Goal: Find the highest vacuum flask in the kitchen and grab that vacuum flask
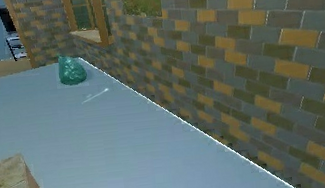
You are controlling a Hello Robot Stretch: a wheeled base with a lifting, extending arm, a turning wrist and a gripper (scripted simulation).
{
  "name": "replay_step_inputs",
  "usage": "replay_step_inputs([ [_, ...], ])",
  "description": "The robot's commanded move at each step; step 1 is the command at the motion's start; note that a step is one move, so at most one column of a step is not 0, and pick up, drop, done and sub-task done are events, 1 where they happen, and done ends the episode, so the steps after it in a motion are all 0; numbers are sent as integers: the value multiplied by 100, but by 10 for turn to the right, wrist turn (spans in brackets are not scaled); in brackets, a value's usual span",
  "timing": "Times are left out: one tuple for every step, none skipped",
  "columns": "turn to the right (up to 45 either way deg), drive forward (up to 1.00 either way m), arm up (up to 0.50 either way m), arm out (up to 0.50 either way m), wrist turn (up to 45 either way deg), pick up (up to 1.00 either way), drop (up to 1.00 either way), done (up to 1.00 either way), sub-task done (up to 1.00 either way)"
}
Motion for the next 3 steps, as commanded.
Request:
replay_step_inputs([
  [0, 5, 0, 0, 0, 0, 0, 0, 0],
  [90, 0, 0, 0, 0, 0, 0, 0, 0],
  [0, 20, 0, 0, 0, 0, 0, 0, 0],
])
